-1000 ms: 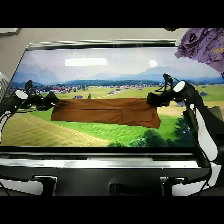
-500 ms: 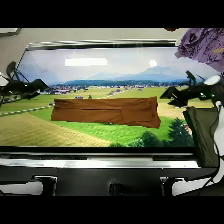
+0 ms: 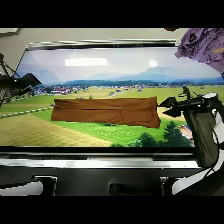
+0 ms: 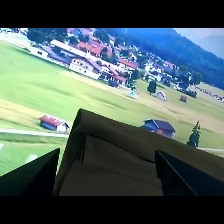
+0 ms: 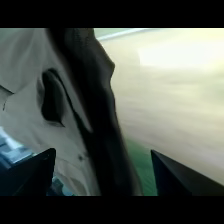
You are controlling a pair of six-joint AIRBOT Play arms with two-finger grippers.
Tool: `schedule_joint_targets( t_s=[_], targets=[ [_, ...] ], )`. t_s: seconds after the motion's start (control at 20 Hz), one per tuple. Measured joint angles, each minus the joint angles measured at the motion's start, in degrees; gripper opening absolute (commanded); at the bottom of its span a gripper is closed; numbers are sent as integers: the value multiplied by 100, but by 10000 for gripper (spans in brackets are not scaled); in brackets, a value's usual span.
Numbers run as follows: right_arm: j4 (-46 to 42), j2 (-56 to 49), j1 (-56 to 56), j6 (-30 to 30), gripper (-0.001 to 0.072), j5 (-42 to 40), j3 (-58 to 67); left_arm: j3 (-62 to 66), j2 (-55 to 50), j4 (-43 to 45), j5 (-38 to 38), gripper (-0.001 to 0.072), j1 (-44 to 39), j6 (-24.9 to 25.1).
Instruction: Fold the clothes and pants, and hang the long-sleeved shirts on hangers.
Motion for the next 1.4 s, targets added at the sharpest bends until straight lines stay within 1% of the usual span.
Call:
schedule_joint_targets(
  t_s=[0.1,0.2,0.25,0.3,0.35,0.4,0.45,0.5,0.6,0.75,0.85,1.1,1.25,1.4],
  targets=[
    [131,-122,186,-79,683,-15,-9,2,7,4,-7,704,0,-24],
    [170,-188,404,-107,647,-42,-11,4,9,7,-7,704,0,-44],
    [173,-210,540,-125,531,-83,-13,4,9,9,-7,703,0,-59],
    [149,-227,671,-140,316,-142,-15,4,9,9,-7,702,-2,-98],
    [96,-251,811,-140,99,-221,-26,4,9,11,-7,675,-13,-149],
    [13,-260,922,-136,28,-262,-33,4,9,11,-7,437,-33,-175],
    [-4,-240,1012,-92,26,-280,-28,4,2,11,-7,46,-70,-195],
    [-22,-190,1073,-11,26,-337,-22,4,-7,11,-9,15,-122,-203],
    [-168,33,1141,308,25,-304,46,4,-72,-17,-35,15,-341,-195],
    [-706,599,1193,1051,25,-173,240,4,-348,-173,4,15,-957,-208],
    [-1143,1034,1204,1576,25,-28,442,4,-656,-396,232,15,-1539,-332],
    [-2116,1897,1215,2745,26,494,957,299,-1639,-1209,938,15,-3158,-457],
    [-2367,2153,1215,3204,26,815,1320,791,-2277,-1690,1298,15,-3985,-658],
    [-2500,2262,1217,3565,26,1180,1843,1456,-2944,-2203,1561,15,-4647,-984]
  ],
)
